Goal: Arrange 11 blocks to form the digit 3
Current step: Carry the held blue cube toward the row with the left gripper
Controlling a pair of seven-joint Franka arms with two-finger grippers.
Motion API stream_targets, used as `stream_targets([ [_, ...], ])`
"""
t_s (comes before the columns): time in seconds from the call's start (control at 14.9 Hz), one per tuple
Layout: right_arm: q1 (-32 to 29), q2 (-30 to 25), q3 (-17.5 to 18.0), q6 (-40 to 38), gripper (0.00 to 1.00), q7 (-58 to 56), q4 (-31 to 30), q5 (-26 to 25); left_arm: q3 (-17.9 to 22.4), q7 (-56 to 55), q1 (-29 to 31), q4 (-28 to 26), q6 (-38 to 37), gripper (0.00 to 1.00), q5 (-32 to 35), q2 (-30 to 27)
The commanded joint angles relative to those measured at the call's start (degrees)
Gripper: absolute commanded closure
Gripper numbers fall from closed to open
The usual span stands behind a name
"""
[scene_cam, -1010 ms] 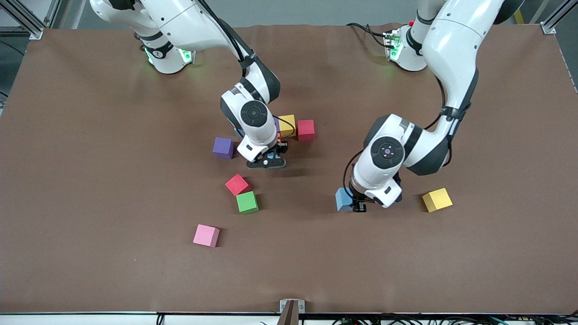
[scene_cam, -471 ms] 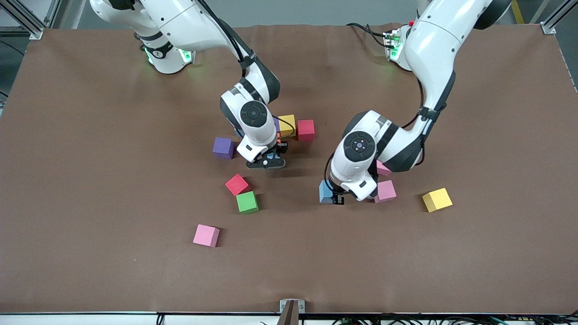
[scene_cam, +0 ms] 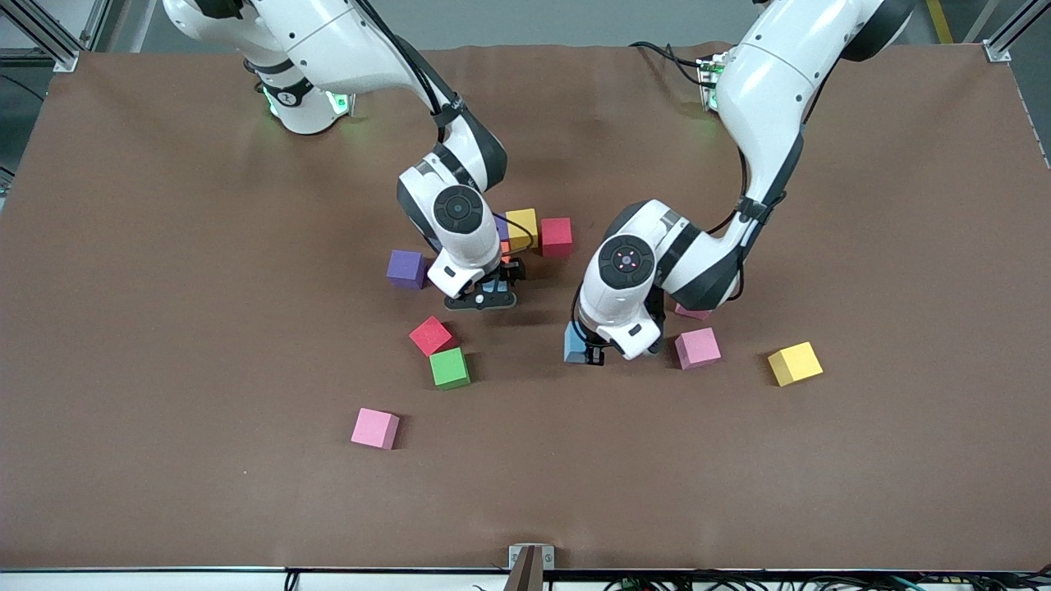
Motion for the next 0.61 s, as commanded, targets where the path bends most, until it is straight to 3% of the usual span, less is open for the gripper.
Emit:
stream_targets([
  [0.0,-0.51,-0.55,0.41,-0.59,0.00,0.78,0.13,-0.86,0.53,-0.73,-2.15,3.02,0.88,0.75,0.87,2.75],
  [0.54,-0.51,0.15,0.41,-0.15,0.00,1.30,0.30,-0.77,0.53,-2.40,-4.00,2.94,0.97,0.75,0.26,4.34],
])
